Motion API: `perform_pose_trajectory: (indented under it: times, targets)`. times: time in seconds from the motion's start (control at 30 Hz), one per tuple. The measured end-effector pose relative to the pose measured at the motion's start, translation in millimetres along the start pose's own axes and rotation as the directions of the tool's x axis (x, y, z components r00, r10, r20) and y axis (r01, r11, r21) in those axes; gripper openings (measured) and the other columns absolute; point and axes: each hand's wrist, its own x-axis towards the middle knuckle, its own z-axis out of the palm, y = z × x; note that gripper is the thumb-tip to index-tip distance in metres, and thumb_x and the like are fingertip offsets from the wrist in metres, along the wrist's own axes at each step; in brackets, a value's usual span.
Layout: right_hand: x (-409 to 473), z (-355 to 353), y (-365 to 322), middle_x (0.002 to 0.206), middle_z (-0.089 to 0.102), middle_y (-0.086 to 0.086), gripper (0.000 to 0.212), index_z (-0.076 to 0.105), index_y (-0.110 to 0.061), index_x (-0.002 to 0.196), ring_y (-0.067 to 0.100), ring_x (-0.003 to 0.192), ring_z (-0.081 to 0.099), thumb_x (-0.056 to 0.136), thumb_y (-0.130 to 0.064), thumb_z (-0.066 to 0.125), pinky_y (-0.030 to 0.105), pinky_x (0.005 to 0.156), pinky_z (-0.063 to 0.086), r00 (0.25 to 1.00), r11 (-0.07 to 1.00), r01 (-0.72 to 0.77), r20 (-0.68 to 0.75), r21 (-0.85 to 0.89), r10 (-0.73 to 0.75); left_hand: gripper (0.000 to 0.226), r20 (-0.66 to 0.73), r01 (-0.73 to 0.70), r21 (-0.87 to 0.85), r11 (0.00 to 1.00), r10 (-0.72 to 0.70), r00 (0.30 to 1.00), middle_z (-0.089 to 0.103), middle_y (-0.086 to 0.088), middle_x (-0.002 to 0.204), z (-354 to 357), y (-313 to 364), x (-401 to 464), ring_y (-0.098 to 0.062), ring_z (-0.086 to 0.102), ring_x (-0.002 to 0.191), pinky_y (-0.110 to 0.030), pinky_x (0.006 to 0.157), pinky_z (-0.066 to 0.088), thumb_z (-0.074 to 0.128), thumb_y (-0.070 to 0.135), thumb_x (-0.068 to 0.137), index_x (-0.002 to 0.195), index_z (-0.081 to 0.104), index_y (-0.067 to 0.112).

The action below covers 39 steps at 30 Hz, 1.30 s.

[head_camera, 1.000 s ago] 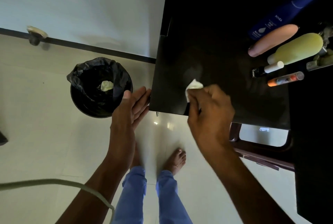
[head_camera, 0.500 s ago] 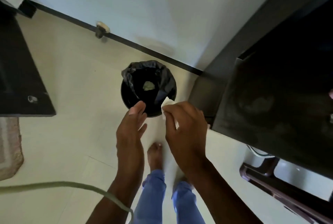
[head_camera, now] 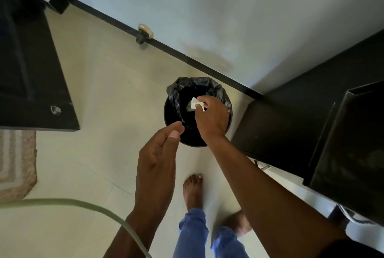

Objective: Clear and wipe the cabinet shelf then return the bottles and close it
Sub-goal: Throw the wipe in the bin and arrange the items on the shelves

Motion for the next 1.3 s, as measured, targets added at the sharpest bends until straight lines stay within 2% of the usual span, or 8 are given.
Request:
perform_pose_trajectory:
  times: [0.2, 0.33, 0.57, 0.73, 0.9, 1.07, 1.2, 1.3]
  targets:
    - [-36.8, -48.4, -21.4, 0.122, 0.074, -0.008, 0.029, 0.072, -0.021, 0.125, 0.003, 0.111, 0.069, 0.097, -0.018, 0.070, 0.031, 0.099, 0.059, 0.990, 0.931, -0.115, -0.043, 0.346, 0.138, 0.039, 0.038, -0.026, 0.027, 0.999, 0.025, 0.999, 0.076, 0.020, 0.121, 15.4, 8.0, 5.0, -0.003, 0.068, 0.120, -0.046, 0.110, 0.053, 0.050, 0.042, 0.097, 0.126, 0.074, 0.033]
    - [-84.4, -117.7, -44.0, 0.120, 0.074, -0.009, 0.028, 0.071, -0.021, 0.127, 0.001, 0.110, 0.069, 0.099, -0.015, 0.068, 0.020, 0.098, 0.056, 0.989, 0.848, -0.099, -0.040, 0.520, 0.140, 0.029, 0.094, -0.059, 0.017, 0.998, 0.057, 0.994, 0.077, 0.016, 0.121, 35.5, 27.5, -4.1, -0.005, 0.069, 0.120, -0.047, 0.109, 0.053, 0.055, 0.031, 0.105, 0.126, 0.074, 0.029]
    - [-133.1, -231.7, -9.1, 0.110, 0.074, -0.010, 0.023, 0.074, -0.020, 0.119, 0.008, 0.100, 0.072, 0.098, -0.014, 0.066, 0.028, 0.088, 0.060, 0.958, 0.923, 0.052, -0.279, 0.382, 0.062, 0.036, 0.259, -0.217, 0.050, 0.975, 0.197, 0.945, 0.076, 0.010, 0.124, 94.6, 76.6, -40.7, -0.009, 0.069, 0.123, -0.049, 0.108, 0.054, 0.051, 0.042, 0.101, 0.127, 0.073, 0.029]
    - [-154.6, -314.4, 66.0, 0.112, 0.074, -0.007, 0.029, 0.075, -0.021, 0.116, 0.009, 0.101, 0.072, 0.094, -0.003, 0.070, 0.036, 0.091, 0.060, 0.881, 0.970, -0.029, -0.452, 0.240, 0.138, 0.039, 0.443, -0.320, 0.129, 0.939, 0.234, 0.865, 0.073, 0.016, 0.128, 156.4, 89.8, -73.9, -0.002, 0.066, 0.124, -0.043, 0.110, 0.053, 0.057, 0.047, 0.098, 0.131, 0.071, 0.032]
    - [-173.3, -366.8, 135.1, 0.092, 0.081, -0.007, 0.036, 0.079, -0.025, 0.099, 0.009, 0.090, 0.077, 0.090, 0.008, 0.069, 0.038, 0.094, 0.062, 0.683, 0.709, -0.266, -0.391, 0.653, 0.617, 0.033, 0.639, -0.469, 0.189, 0.863, 0.255, 0.726, 0.072, 0.022, 0.127, 231.6, 74.9, -106.3, 0.008, 0.066, 0.117, -0.030, 0.104, 0.055, 0.065, 0.038, 0.102, 0.134, 0.069, 0.032]
    - [-180.7, -390.2, 178.2, 0.096, 0.079, -0.007, 0.026, 0.076, -0.023, 0.106, 0.003, 0.088, 0.075, 0.091, -0.002, 0.074, 0.029, 0.092, 0.061, 0.495, 0.602, -0.258, -0.431, 0.756, 0.754, 0.050, 0.746, -0.630, 0.226, 0.743, 0.283, 0.602, 0.072, 0.013, 0.133, 303.0, 58.8, -128.6, -0.001, 0.069, 0.116, -0.017, 0.096, 0.052, 0.063, 0.049, 0.093, 0.139, 0.066, 0.030]
    - [-169.3, -400.5, 190.4, 0.103, 0.073, -0.010, 0.034, 0.070, -0.023, 0.118, -0.009, 0.083, 0.070, 0.089, -0.007, 0.078, 0.009, 0.076, 0.056, 0.477, 0.672, -0.219, -0.524, 0.707, 0.706, 0.052, 0.744, -0.670, 0.182, 0.720, 0.344, 0.572, 0.074, 0.003, 0.129, 348.4, 48.3, -136.1, -0.011, 0.073, 0.108, -0.031, 0.092, 0.061, 0.070, 0.039, 0.089, 0.137, 0.068, 0.020]
    - [-159.1, -406.4, 196.1, 0.110, 0.071, -0.008, 0.039, 0.067, -0.024, 0.124, -0.003, 0.085, 0.071, 0.089, -0.010, 0.078, 0.013, 0.074, 0.057, 0.530, 0.747, -0.234, -0.562, 0.622, 0.634, 0.051, 0.735, -0.712, 0.164, 0.683, 0.397, 0.550, 0.074, 0.003, 0.127, 366.8, 44.4, -137.1, -0.011, 0.073, 0.104, -0.035, 0.085, 0.064, 0.073, 0.036, 0.088, 0.137, 0.067, 0.019]
